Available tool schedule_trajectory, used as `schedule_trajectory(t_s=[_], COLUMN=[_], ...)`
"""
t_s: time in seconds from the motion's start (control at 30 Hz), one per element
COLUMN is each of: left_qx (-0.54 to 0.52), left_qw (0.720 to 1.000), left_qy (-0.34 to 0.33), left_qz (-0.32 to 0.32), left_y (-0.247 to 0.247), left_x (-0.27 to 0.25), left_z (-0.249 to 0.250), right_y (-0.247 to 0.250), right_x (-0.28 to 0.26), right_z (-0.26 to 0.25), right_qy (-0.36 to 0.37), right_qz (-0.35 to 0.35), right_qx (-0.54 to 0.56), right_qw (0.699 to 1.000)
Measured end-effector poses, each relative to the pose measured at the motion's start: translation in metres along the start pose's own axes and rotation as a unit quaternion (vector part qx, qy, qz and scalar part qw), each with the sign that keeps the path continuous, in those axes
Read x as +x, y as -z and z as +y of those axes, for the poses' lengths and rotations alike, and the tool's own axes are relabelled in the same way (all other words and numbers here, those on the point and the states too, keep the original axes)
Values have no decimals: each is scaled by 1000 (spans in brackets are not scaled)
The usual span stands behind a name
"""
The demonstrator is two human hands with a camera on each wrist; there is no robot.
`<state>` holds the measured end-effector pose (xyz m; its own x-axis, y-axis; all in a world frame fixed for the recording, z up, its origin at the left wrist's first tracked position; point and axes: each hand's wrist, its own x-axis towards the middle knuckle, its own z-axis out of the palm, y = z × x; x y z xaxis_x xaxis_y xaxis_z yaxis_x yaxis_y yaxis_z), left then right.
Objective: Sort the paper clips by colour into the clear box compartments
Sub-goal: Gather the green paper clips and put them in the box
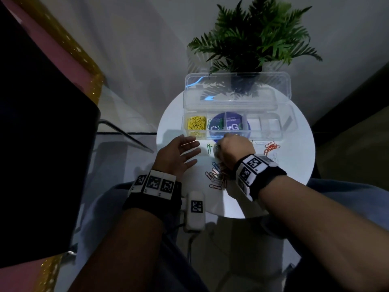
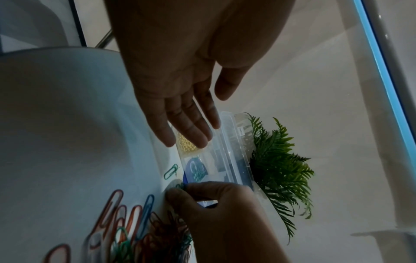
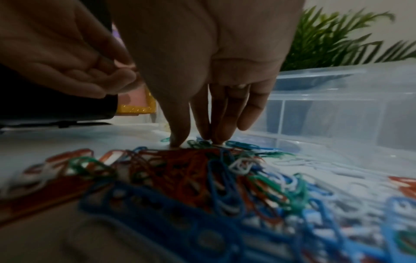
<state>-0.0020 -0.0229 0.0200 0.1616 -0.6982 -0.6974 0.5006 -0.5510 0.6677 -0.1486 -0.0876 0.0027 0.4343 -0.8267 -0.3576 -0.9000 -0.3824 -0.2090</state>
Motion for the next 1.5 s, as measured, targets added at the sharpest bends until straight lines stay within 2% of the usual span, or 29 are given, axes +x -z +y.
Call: schedule_trajectory(t_s=[0.1,0.37,0.43,0.5,0.6,0.67,0.8,0.83,0.93,1.0,1.07,1.17,1.27,1.37,1.5], left_qx=[-10,-103,-115,-121,-161,-198,-246,-266,-295,-293,-283,-276,-274,-262,-243], left_qw=[1000,994,992,990,984,978,968,963,955,955,958,960,960,964,969], left_qy=[6,41,54,63,69,69,58,51,43,45,51,53,47,42,41], left_qz=[-3,1,10,19,29,21,-2,-5,5,3,-4,12,12,5,6], left_y=[-1,-3,-4,-5,-7,-7,-5,-3,-2,0,0,1,2,2,3], left_x=[0,-1,-1,-1,-2,-2,-1,-1,-4,-6,-7,-4,-1,1,4], left_z=[0,-10,-15,-19,-20,-20,-21,-22,-17,-17,-20,-23,-21,-21,-22], right_y=[-4,-7,-5,2,12,18,17,19,21,16,7,-5,-15,-23,-27], right_x=[-1,-8,-4,-3,-15,-26,-31,-32,-35,-30,-18,2,12,14,16], right_z=[-4,-9,-7,-7,-22,-39,-60,-59,-43,-28,-17,-6,-5,-9,-7], right_qy=[16,77,55,35,104,147,207,209,153,106,71,5,6,7,11], right_qz=[10,-18,-24,-16,34,24,-8,-7,54,102,89,27,-8,24,56], right_qx=[-29,-52,-7,84,180,208,98,109,222,219,182,153,94,64,91], right_qw=[999,995,998,996,978,967,973,972,962,965,977,988,996,998,994])
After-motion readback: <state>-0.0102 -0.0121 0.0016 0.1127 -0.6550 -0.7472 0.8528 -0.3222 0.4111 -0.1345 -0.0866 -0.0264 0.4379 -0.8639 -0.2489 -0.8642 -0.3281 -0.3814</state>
